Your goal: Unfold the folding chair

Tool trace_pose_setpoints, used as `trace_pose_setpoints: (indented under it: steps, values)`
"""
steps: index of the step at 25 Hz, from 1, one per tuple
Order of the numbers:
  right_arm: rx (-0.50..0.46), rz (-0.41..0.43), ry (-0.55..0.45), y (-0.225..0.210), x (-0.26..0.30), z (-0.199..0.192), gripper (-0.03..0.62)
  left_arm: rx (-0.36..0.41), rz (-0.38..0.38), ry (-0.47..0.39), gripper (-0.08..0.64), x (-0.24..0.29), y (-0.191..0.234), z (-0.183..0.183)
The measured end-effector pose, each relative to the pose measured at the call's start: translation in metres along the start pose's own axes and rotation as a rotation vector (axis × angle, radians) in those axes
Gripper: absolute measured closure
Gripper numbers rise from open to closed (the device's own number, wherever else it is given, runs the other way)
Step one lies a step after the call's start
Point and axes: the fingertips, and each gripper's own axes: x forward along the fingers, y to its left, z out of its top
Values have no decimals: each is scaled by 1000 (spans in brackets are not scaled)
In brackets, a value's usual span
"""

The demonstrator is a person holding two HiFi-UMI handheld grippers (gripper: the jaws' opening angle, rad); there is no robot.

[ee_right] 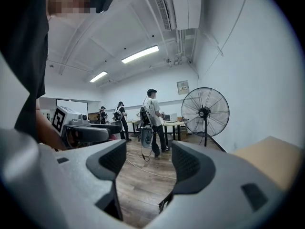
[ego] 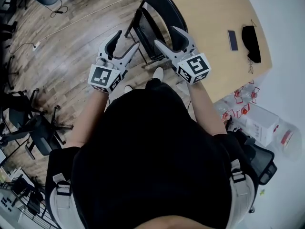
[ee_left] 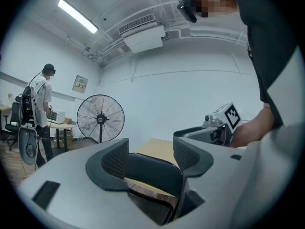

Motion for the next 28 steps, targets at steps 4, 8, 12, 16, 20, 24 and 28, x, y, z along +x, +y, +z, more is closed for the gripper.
trace_pose_setpoints:
  steps: [4,8,12,16,20,24,28]
  values:
    - [15,-1,36,-42,-2,-12,305,-27,27,4,273,34,-4,-8]
    - [24,-11,89,-79,-1,-28,305,-29,59,12,273,61,-6,-17]
    - [37,-29,152,-116,4,-46,305,-23,92,24,273,82,-10,-25]
    - [48,-46,210,-150,14,-61,305,-7,119,33,273,99,-10,-31]
    - [55,-64,284,-174,27,-80,305,1,146,48,278,111,-6,-39]
    - [66,-73,384,-195,41,-110,305,-2,175,66,280,125,2,-52]
    - [94,-67,504,-207,52,-145,305,-33,192,93,282,138,8,-72]
